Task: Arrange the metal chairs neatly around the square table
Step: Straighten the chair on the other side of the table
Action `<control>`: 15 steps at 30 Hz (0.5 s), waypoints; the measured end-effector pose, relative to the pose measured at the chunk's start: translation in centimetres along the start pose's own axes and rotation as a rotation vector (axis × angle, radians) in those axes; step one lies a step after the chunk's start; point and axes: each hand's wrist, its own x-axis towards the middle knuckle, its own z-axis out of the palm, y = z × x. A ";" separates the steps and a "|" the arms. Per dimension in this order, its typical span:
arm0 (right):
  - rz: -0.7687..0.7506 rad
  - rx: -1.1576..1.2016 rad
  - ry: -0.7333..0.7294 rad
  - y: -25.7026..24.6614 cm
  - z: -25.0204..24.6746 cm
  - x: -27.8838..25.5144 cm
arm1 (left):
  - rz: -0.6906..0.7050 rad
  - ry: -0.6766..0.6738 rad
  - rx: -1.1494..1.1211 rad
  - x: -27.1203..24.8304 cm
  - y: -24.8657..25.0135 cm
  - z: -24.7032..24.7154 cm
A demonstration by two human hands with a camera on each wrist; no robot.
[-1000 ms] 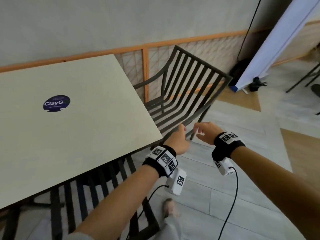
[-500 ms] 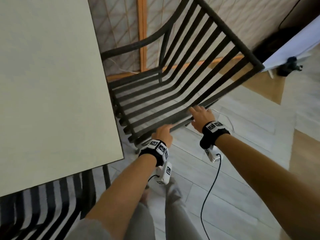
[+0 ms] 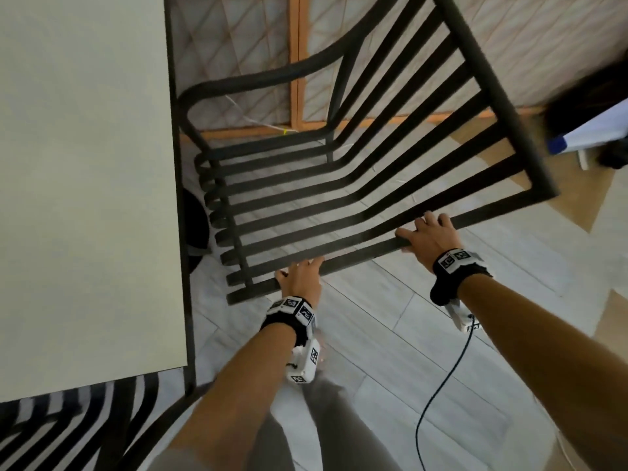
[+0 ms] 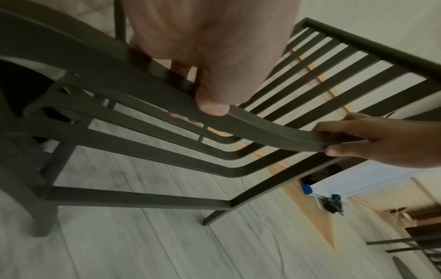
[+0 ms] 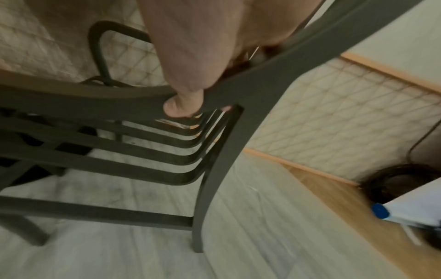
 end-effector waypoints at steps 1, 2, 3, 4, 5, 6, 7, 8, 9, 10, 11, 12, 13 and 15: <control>0.002 0.031 0.016 -1.1 0.0 -0.4 | -0.007 0.018 0.012 -0.1 -1.1 -0.3; 0.005 0.057 0.031 -2.3 -0.1 -0.6 | -0.014 0.034 0.020 -0.1 -2.1 -0.7; 0.002 0.074 0.043 -3.4 -0.2 -0.7 | -0.023 0.047 0.031 -0.1 -3.2 -1.1; -0.001 0.080 0.052 -4.4 -0.4 -0.6 | -0.033 0.051 0.040 0.0 -4.0 -1.6; 0.000 0.077 0.069 -5.1 -0.6 -0.3 | -0.047 0.058 0.051 0.2 -4.7 -2.1; 0.002 0.074 0.087 -5.6 -1.0 0.2 | -0.068 0.078 0.053 0.5 -5.1 -2.6; 0.008 0.077 0.102 -5.9 -1.4 0.8 | -0.093 0.101 0.045 0.9 -5.3 -2.9; 0.018 0.083 0.113 -6.2 -1.8 1.4 | -0.120 0.122 0.028 1.3 -5.2 -3.4; 0.030 0.091 0.127 -6.5 -2.1 2.2 | -0.145 0.144 0.005 1.7 -5.2 -3.8; 0.040 0.100 0.138 -6.8 -2.3 2.9 | -0.171 0.163 -0.016 2.2 -5.3 -4.1; 0.047 0.110 0.144 -7.2 -2.5 3.5 | -0.194 0.174 -0.033 2.6 -5.5 -4.5; 0.049 0.119 0.146 -7.6 -2.7 4.0 | -0.209 0.176 -0.041 3.0 -5.7 -4.9; 0.048 0.127 0.145 -7.9 -2.9 4.3 | -0.219 0.172 -0.046 3.2 -6.1 -5.2; 0.040 0.137 0.143 -8.4 -3.0 4.3 | -0.219 0.158 -0.048 3.2 -6.8 -5.5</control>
